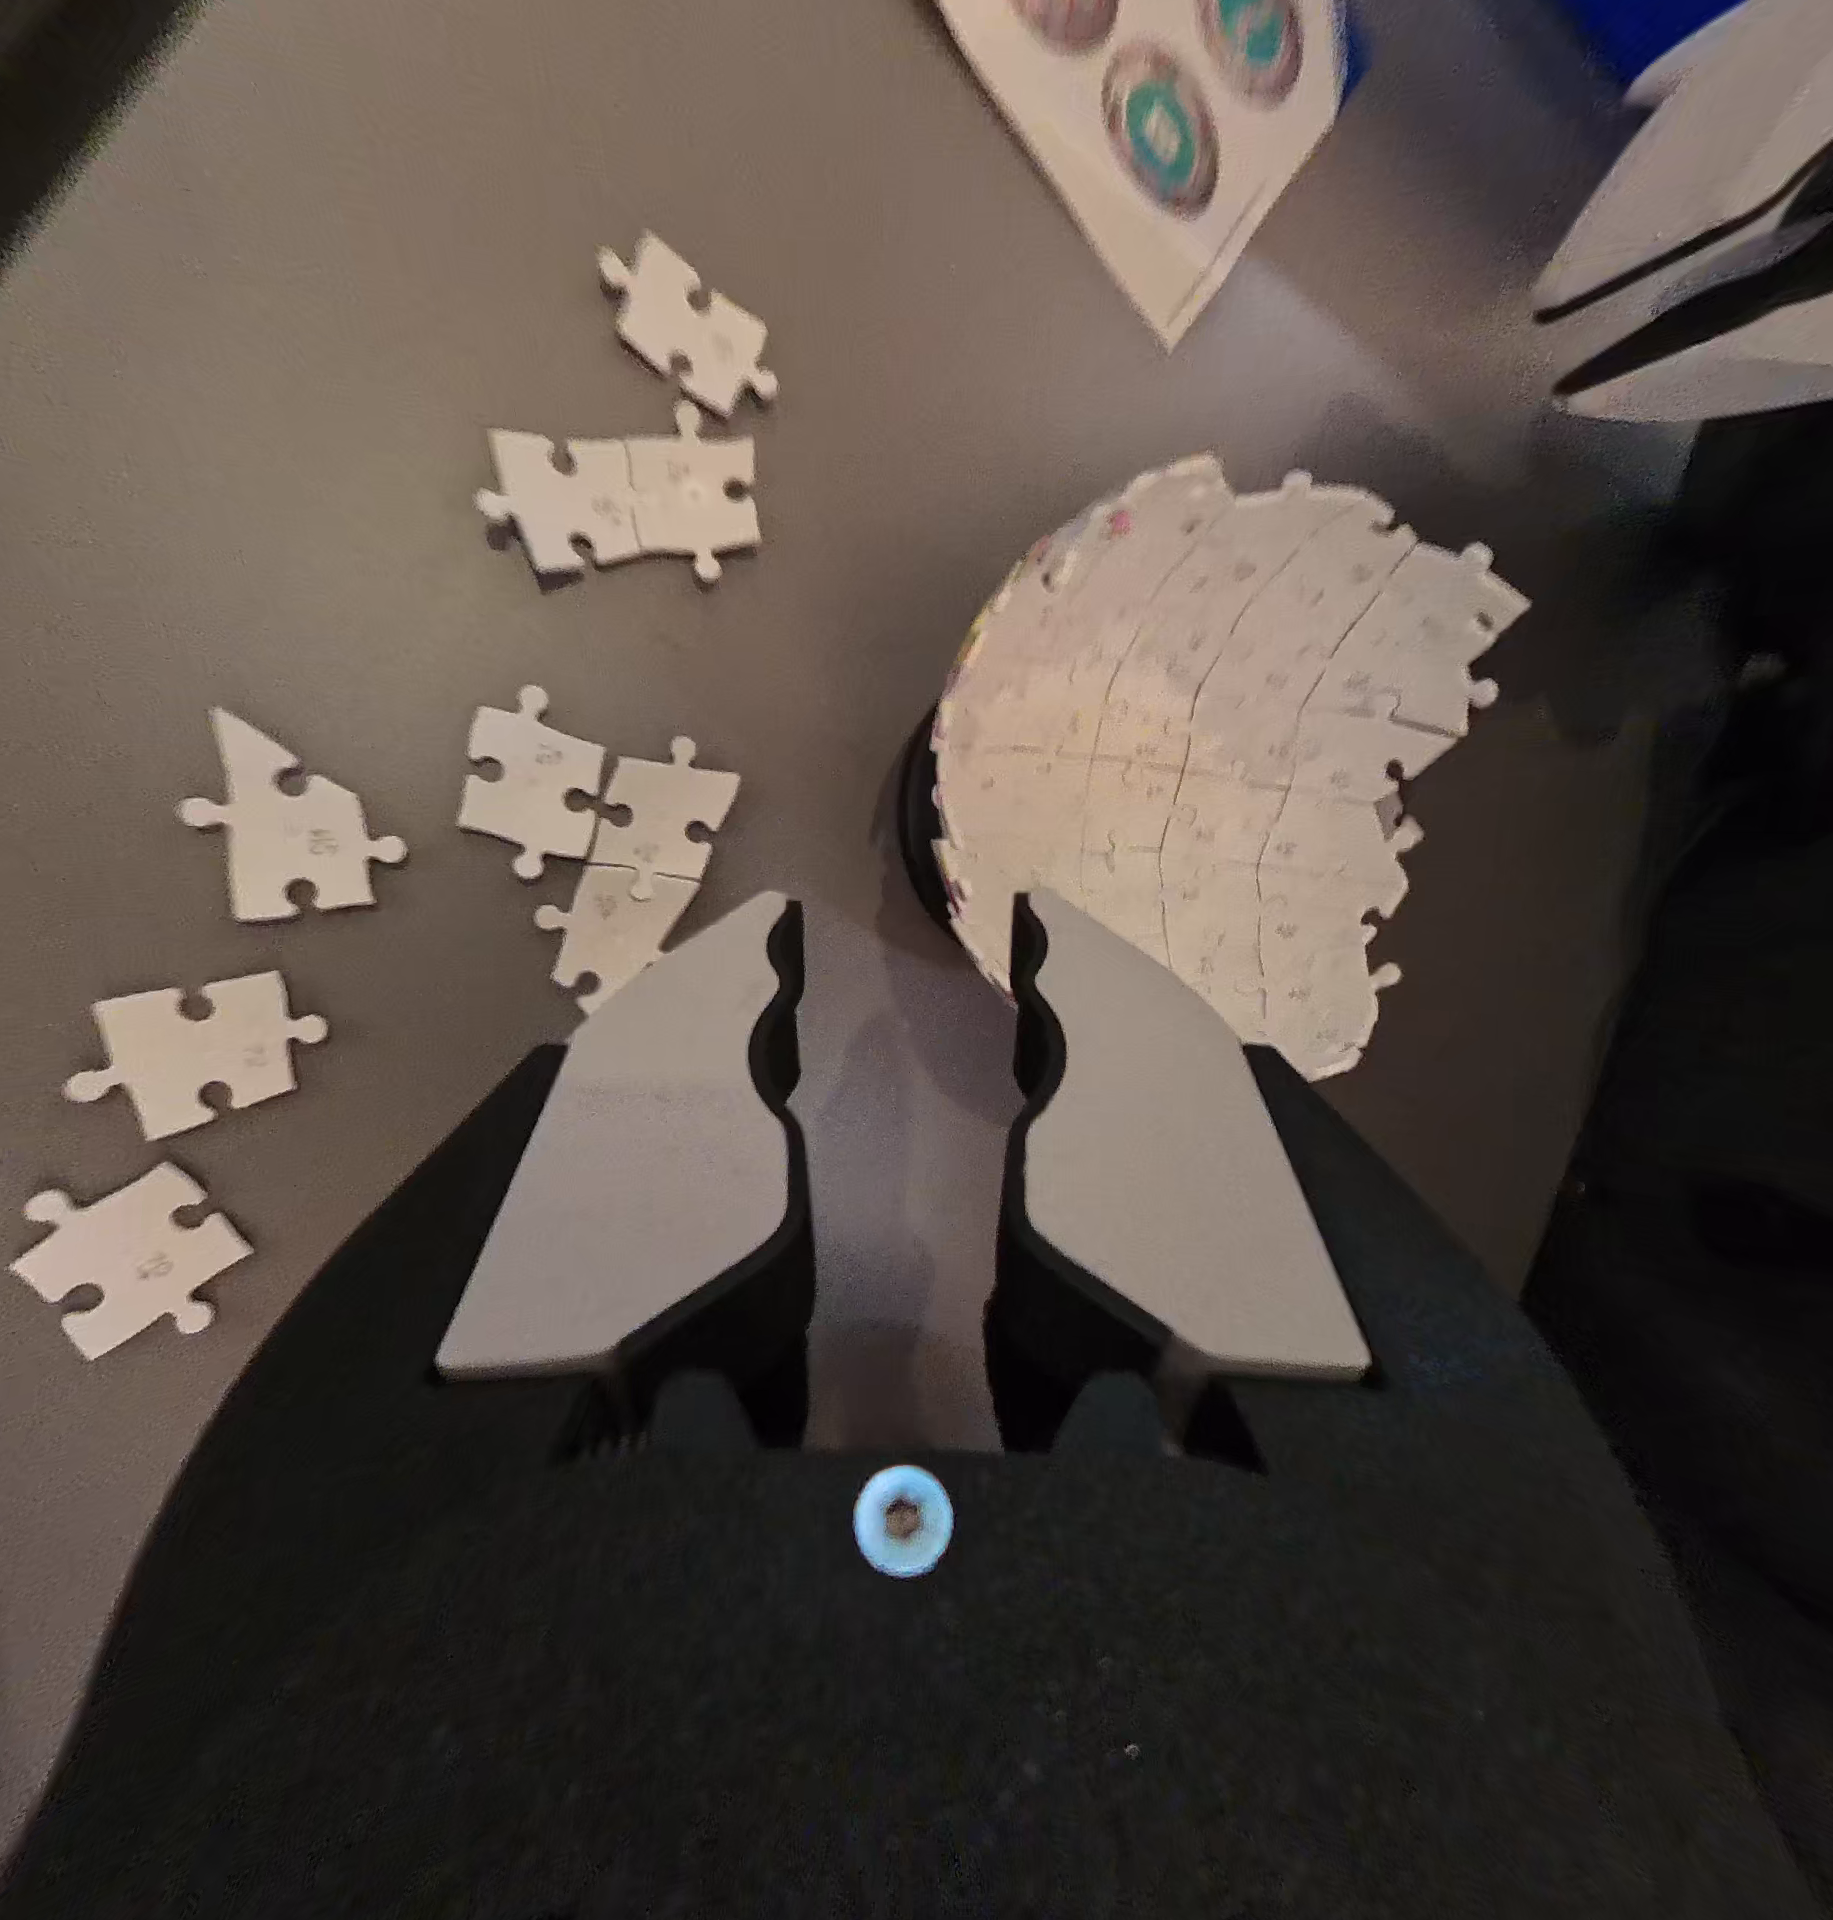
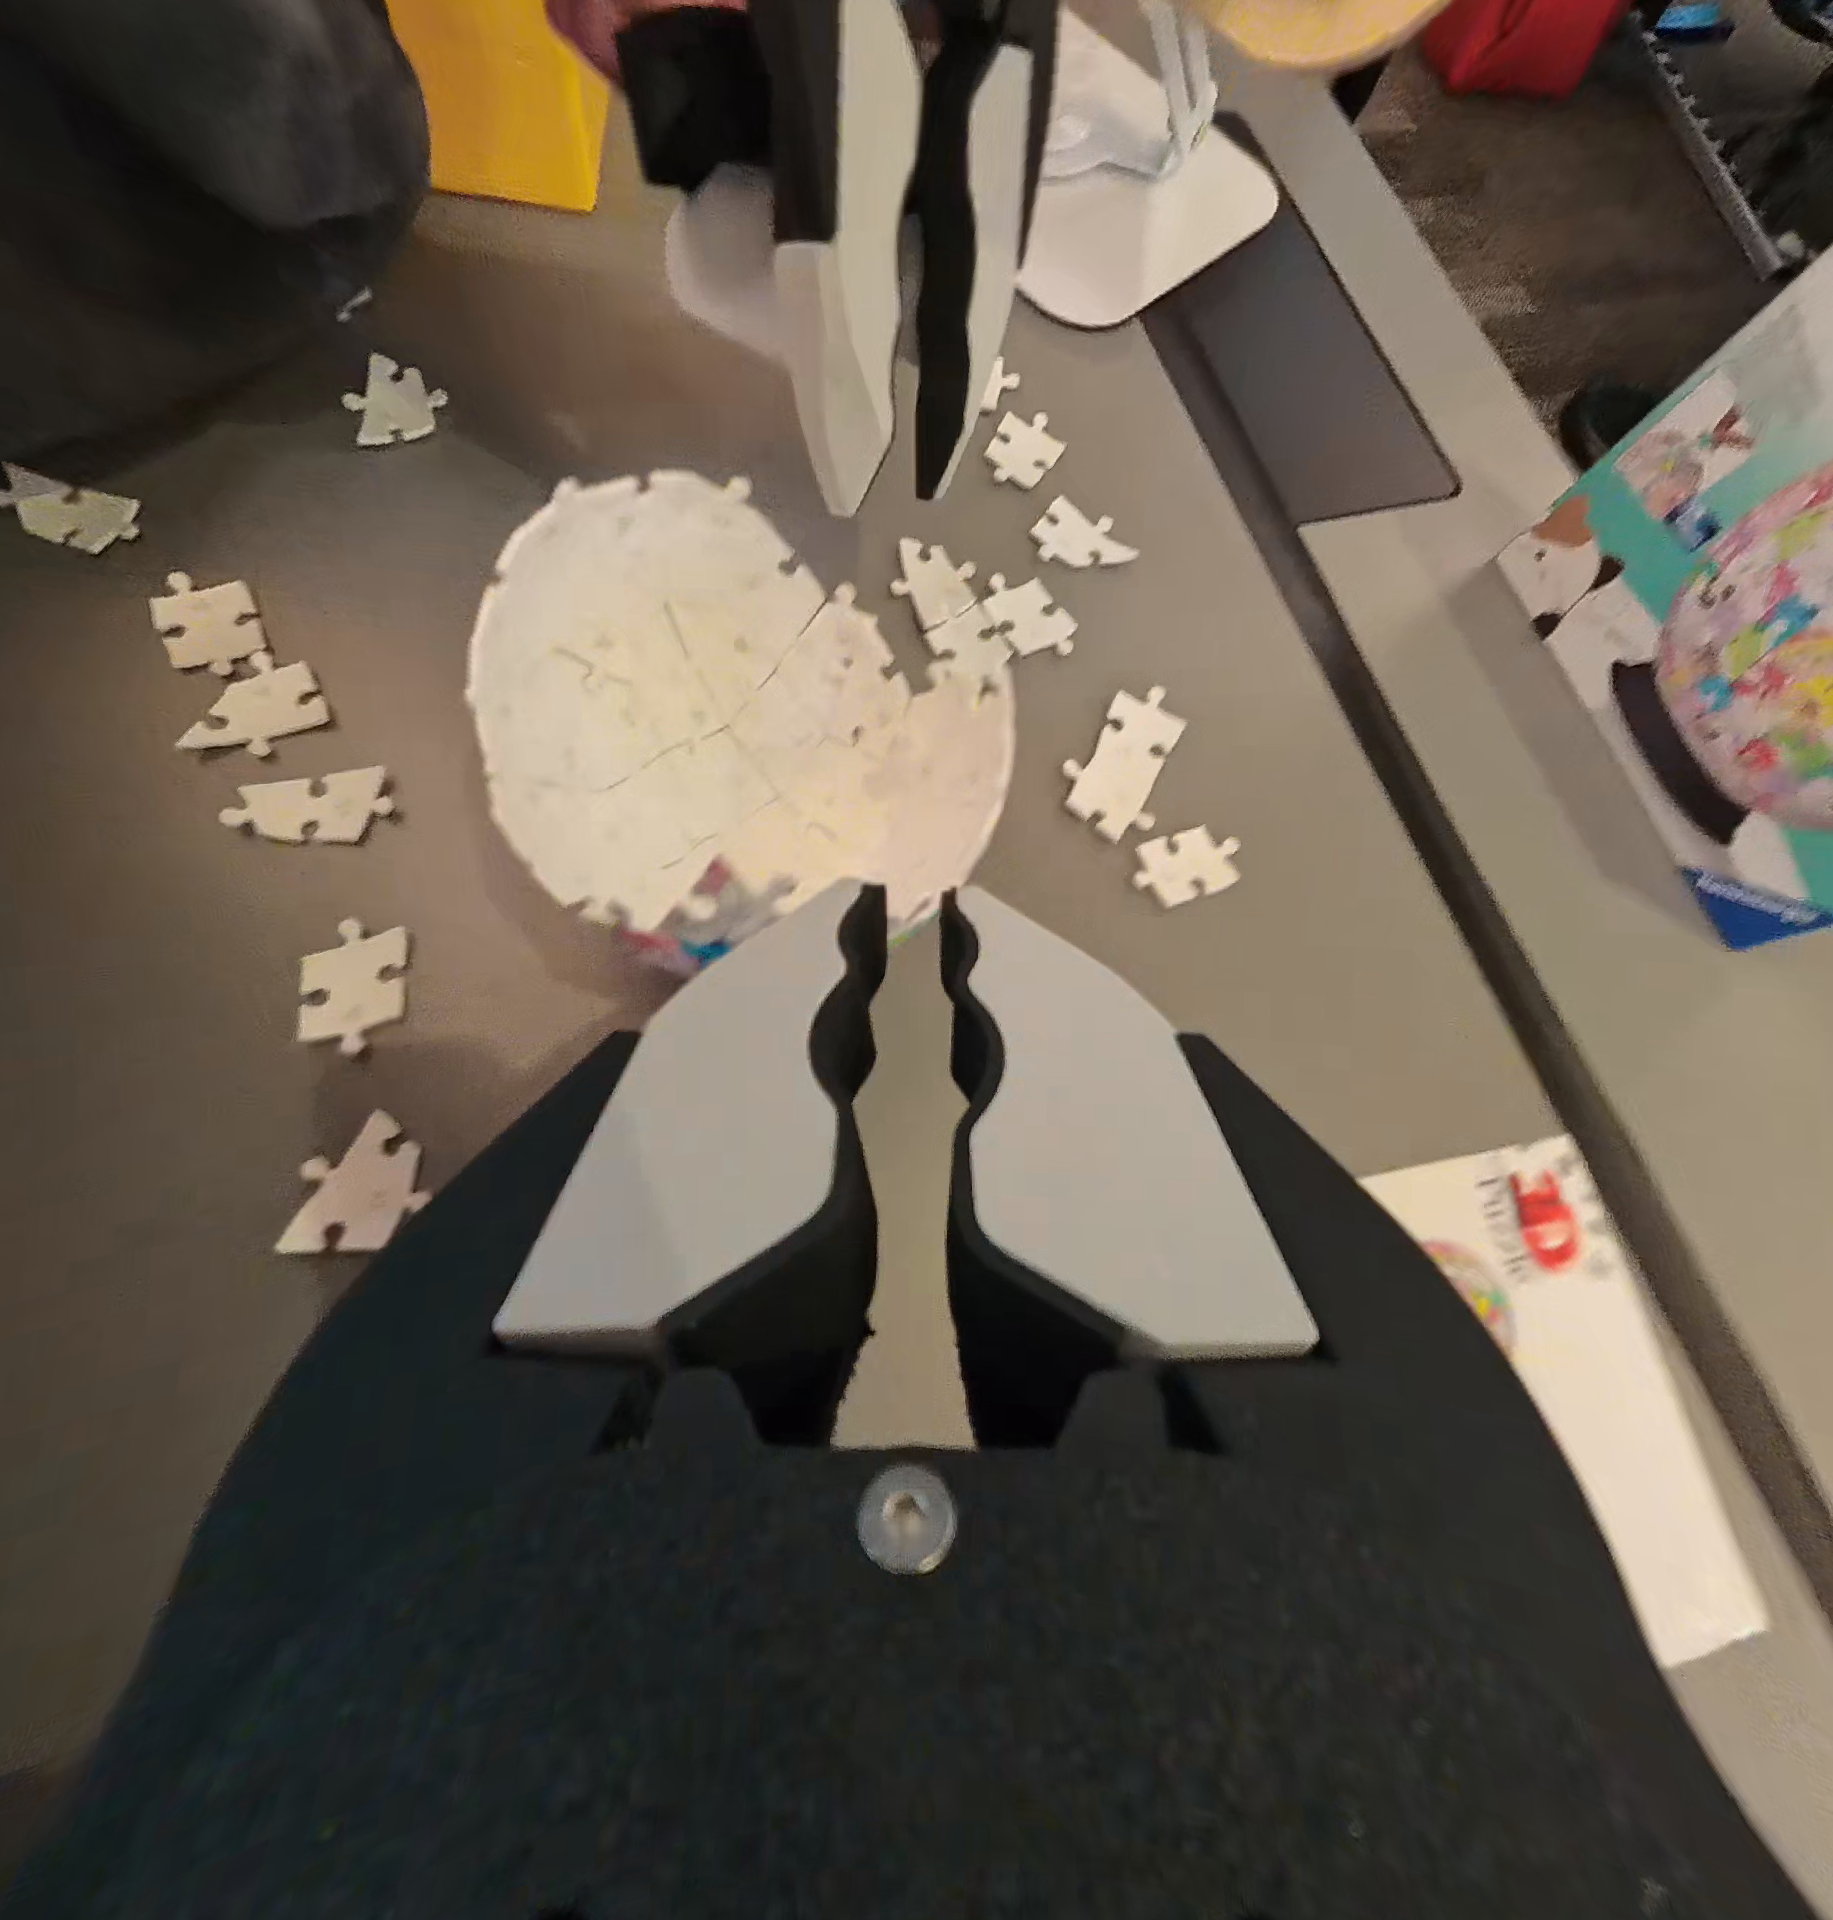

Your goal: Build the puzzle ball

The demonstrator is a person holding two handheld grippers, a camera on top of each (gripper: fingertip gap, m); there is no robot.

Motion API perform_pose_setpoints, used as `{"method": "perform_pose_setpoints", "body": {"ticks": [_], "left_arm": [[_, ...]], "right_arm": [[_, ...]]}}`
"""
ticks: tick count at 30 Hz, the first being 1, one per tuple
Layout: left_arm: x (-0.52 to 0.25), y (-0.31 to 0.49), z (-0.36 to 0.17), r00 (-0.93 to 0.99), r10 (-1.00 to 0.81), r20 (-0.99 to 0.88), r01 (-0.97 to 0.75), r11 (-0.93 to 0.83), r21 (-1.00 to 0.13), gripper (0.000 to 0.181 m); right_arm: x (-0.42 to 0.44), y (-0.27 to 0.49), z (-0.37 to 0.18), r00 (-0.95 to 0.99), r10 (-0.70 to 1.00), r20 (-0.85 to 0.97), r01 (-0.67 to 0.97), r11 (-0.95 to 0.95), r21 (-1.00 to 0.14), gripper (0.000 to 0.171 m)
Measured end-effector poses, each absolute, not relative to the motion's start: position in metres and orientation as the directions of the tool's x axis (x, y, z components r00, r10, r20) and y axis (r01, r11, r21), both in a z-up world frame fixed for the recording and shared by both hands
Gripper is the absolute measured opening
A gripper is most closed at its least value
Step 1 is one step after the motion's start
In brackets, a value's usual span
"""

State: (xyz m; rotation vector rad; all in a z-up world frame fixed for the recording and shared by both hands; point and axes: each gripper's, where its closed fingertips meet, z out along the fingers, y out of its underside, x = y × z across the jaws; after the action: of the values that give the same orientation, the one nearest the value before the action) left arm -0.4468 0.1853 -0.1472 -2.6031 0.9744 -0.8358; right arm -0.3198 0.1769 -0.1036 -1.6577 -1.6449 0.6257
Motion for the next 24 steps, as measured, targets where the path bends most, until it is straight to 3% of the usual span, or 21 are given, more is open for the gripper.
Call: {"method": "perform_pose_setpoints", "body": {"ticks": [6,9,12,24], "left_arm": [[-0.437,0.169,-0.173,0.601,-0.692,0.401,-0.701,-0.697,-0.152,0.025],[-0.436,0.168,-0.181,0.61,-0.696,0.378,-0.728,-0.681,-0.08,0.022],[-0.433,0.166,-0.182,0.609,-0.689,0.393,-0.737,-0.675,-0.041,0.007],[-0.434,0.161,-0.179,0.578,-0.728,0.368,-0.785,-0.62,0.005,0.005]], "right_arm": [[-0.293,0.147,-0.12,0.106,0.987,0.125,0.609,0.035,-0.792,0.008],[-0.285,0.136,-0.119,0.12,0.99,0.075,0.557,-0.005,-0.83,0.008],[-0.276,0.133,-0.123,0.134,0.99,0.049,0.536,-0.031,-0.843,0.007],[-0.252,0.136,-0.128,0.156,0.987,0.023,0.524,-0.063,-0.849,0.007]]}}
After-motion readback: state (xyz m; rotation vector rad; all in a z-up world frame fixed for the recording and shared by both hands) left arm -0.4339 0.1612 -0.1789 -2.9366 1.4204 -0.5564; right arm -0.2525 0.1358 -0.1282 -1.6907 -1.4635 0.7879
